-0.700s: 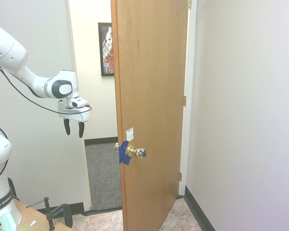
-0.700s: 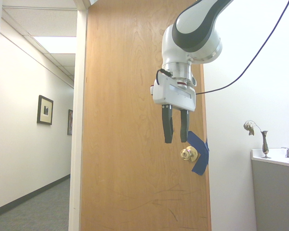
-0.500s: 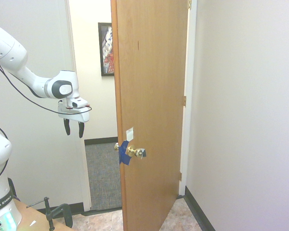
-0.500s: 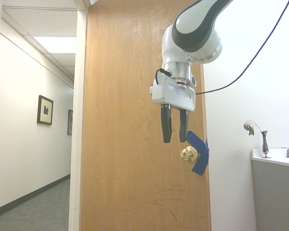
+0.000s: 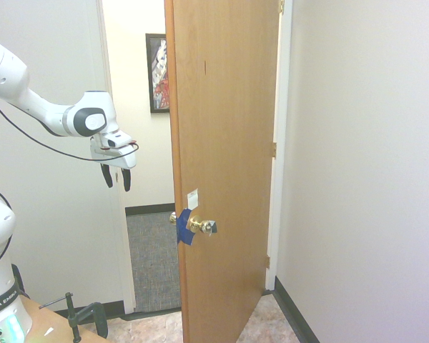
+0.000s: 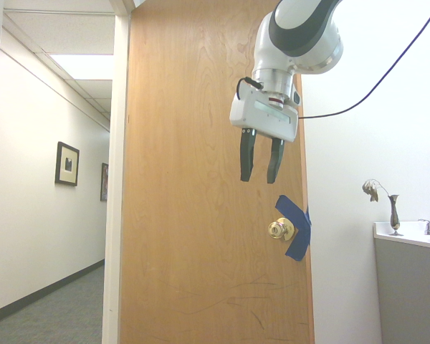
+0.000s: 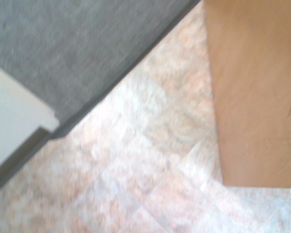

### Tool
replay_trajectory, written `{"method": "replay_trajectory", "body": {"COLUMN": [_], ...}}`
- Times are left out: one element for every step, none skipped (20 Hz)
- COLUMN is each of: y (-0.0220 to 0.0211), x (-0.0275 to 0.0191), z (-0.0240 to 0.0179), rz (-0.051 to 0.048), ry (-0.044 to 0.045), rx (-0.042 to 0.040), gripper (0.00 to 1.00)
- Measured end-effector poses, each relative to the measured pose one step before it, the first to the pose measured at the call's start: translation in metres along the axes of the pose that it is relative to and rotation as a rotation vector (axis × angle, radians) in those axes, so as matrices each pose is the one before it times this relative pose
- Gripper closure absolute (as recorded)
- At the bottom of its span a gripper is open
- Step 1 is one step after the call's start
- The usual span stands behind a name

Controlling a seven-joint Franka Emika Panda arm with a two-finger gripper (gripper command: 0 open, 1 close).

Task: Shut the door

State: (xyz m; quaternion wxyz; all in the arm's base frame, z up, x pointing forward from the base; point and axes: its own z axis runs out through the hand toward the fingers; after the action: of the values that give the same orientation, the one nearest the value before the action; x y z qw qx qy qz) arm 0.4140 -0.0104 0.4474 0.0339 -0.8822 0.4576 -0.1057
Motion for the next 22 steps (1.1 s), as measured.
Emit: {"method": "replay_trajectory", "body": {"y": [0.00410, 0.00452, 0.00398, 0.00280, 0.00215, 0.00154, 0.00136, 0.00085, 0.00109, 0.00121, 0.00246, 0.00238, 0.00280, 0.00250, 0.00250, 0.00232, 0.00228, 0.00281, 0.00250, 0.00260, 0.00325, 0.00388], "x": [0.00381, 0.00490, 0.00595, 0.00550, 0.00594, 0.00637, 0.00619, 0.00567, 0.00684, 0.00673, 0.00724, 0.00645, 0.00689, 0.00666, 0.00706, 0.00655, 0.00652, 0.00650, 0.00637, 0.00647, 0.00581, 0.00521], "z": [-0.00749, -0.00659, -0.00598, -0.00426, -0.00397, -0.00414, -0.00387, -0.00373, -0.00387, -0.00359, -0.00268, -0.00236, -0.00284, -0.00414, -0.00548, -0.00657, -0.00645, -0.00499, -0.00431, -0.00295, -0.00132, 0.00062], "rz": [0.02066, 0.02712, 0.03015, 0.02808, 0.03161, 0.03271, 0.02742, 0.02319, 0.02580, 0.02569, 0.02494, 0.02446, 0.02225, 0.02284, 0.02088, 0.01952, 0.01654, 0.01733, 0.01929, 0.01660, 0.01490, 0.01433], "ry": [0.01210, 0.01193, 0.01203, 0.00927, 0.00683, 0.01001, 0.00720, 0.00664, 0.00957, 0.00966, 0.00537, 0.00140, 0.00038, 0.00058, 0.00060, -0.00070, -0.00064, -0.00118, -0.00267, -0.00414, -0.00700, -0.00916], "rx": [0.00800, 0.00409, 0.00314, 0.00205, 0.00137, 0.00198, 0.00015, 0.00160, 0.00337, 0.00246, 0.00220, -0.00139, -0.00392, -0.00295, 0.00155, -0.00115, 0.00072, -0.00009, -0.00454, -0.00462, -0.00935, -0.00998], "gripper": [0.00, 0.00, 0.00, 0.00, 0.00, 0.00, 0.00, 0.00, 0.00, 0.00, 0.00, 0.00, 0.00, 0.00, 0.00, 0.00, 0.00, 0.00, 0.00, 0.00, 0.00, 0.00]}}
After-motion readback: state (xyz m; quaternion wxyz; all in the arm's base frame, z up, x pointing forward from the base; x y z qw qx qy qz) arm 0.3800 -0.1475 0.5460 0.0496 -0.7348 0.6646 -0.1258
